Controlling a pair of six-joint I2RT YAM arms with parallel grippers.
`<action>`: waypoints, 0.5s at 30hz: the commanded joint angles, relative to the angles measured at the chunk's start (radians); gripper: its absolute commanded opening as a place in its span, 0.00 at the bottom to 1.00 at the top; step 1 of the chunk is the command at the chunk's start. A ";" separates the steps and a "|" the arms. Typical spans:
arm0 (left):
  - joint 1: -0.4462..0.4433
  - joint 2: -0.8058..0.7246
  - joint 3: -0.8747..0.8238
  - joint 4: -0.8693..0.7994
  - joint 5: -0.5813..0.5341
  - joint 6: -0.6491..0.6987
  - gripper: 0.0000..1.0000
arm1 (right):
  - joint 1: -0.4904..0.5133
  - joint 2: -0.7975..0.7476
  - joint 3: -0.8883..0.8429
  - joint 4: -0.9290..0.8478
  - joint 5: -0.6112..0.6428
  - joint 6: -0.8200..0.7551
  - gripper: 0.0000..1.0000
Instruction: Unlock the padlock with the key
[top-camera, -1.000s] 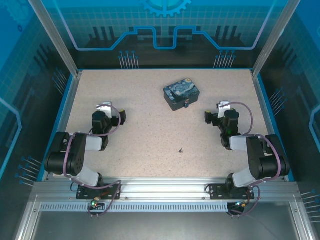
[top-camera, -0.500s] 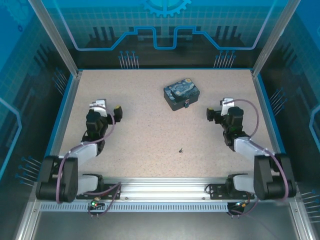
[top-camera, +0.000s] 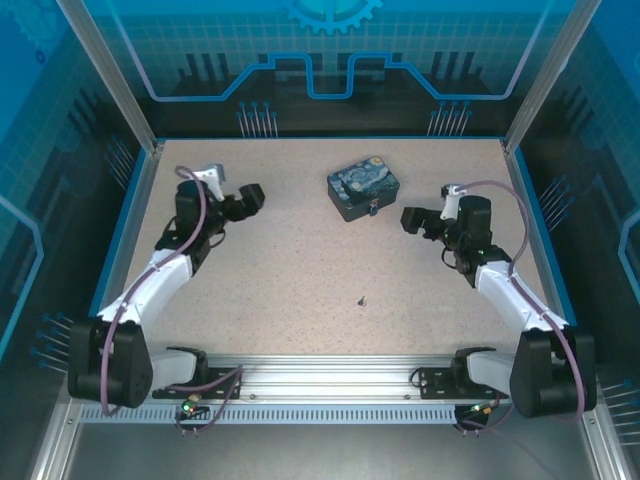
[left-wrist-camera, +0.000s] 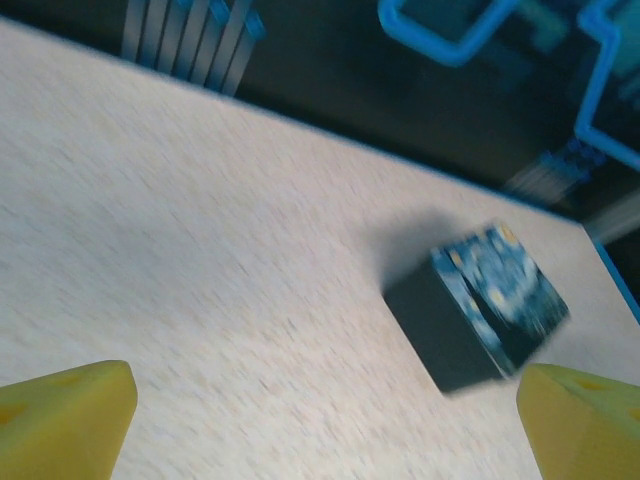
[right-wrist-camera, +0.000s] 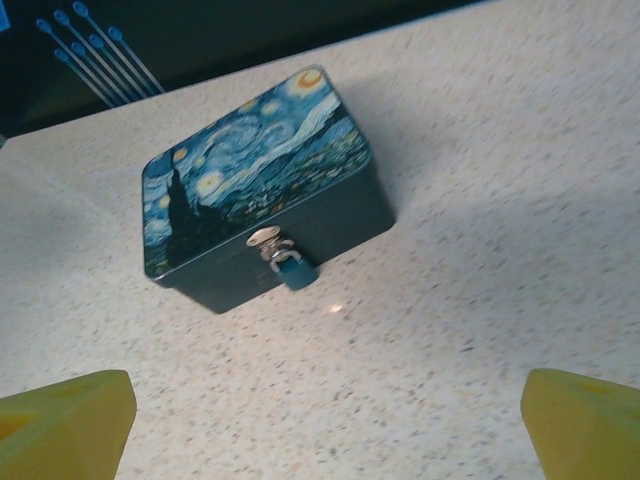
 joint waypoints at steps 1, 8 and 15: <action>-0.081 0.084 0.059 -0.058 0.123 -0.084 0.99 | 0.011 0.082 0.098 -0.036 -0.089 0.057 1.00; -0.208 0.325 0.214 -0.008 0.173 -0.163 0.98 | 0.001 0.392 0.359 -0.048 -0.141 0.061 1.00; -0.251 0.559 0.400 -0.022 0.169 -0.225 0.96 | -0.002 0.721 0.648 -0.064 -0.186 0.076 1.00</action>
